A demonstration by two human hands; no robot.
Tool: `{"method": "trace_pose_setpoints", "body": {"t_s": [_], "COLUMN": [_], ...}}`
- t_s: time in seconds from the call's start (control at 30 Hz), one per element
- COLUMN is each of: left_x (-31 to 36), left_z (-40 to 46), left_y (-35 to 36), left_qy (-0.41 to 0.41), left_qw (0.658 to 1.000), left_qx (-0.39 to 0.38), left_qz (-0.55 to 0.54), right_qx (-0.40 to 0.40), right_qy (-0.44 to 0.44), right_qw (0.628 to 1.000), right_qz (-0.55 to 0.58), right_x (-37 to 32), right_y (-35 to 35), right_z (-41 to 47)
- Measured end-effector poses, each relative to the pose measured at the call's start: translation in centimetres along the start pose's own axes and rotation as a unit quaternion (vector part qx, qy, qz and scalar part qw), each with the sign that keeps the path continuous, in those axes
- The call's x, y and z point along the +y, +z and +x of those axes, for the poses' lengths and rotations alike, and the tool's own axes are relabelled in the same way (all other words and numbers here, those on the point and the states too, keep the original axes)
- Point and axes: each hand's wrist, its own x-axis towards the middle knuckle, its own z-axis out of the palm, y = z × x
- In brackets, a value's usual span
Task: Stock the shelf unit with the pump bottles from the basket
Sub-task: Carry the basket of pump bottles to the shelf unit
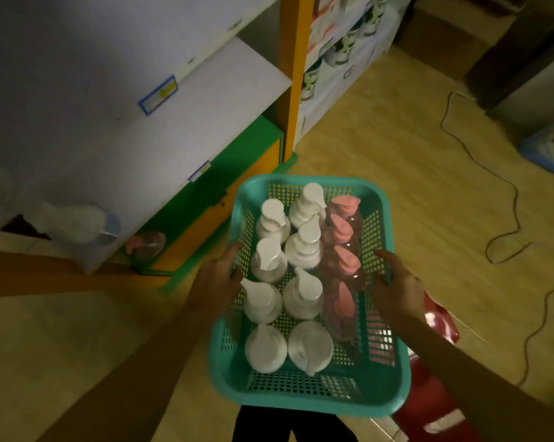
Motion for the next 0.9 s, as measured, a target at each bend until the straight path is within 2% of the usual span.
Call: {"method": "trace_pose_setpoints", "body": {"t_s": [0.13, 0.3, 0.37, 0.47, 0.6, 0.7, 0.9], "left_x": [-0.9, -0.6, -0.2, 0.2, 1.3, 1.8, 3.7], "left_z": [3.7, 7.1, 10.2, 10.2, 12.2, 14.0, 17.5], "left_y": [-1.4, -3.0, -3.2, -3.1, -1.0, 1.3, 7.7], "left_qy": [-0.01, -0.005, -0.031, -0.051, -0.078, -0.106, -0.143], "left_qw": [1.0, 0.999, 0.998, 0.996, 0.993, 0.987, 0.985], "left_qx": [-0.002, 0.006, -0.005, -0.013, 0.033, 0.033, 0.088], "left_qz": [-0.001, -0.031, -0.05, -0.066, -0.087, -0.113, -0.028], "right_qx": [-0.011, -0.004, 0.004, -0.01, -0.039, -0.054, -0.103], "right_qy": [0.015, -0.027, -0.023, -0.043, -0.064, -0.089, -0.123], "right_qw": [1.0, 1.0, 1.0, 0.999, 0.997, 0.993, 0.983], "right_qz": [0.02, 0.002, 0.0, -0.017, -0.031, -0.055, -0.089], "right_x": [-1.9, -4.1, -4.9, -5.4, -5.1, -4.0, 0.3], "right_y": [2.1, 3.1, 3.3, 2.9, 2.5, 2.6, 4.2], "right_z": [3.2, 7.2, 10.9, 12.1, 16.7, 20.8, 29.4]}}
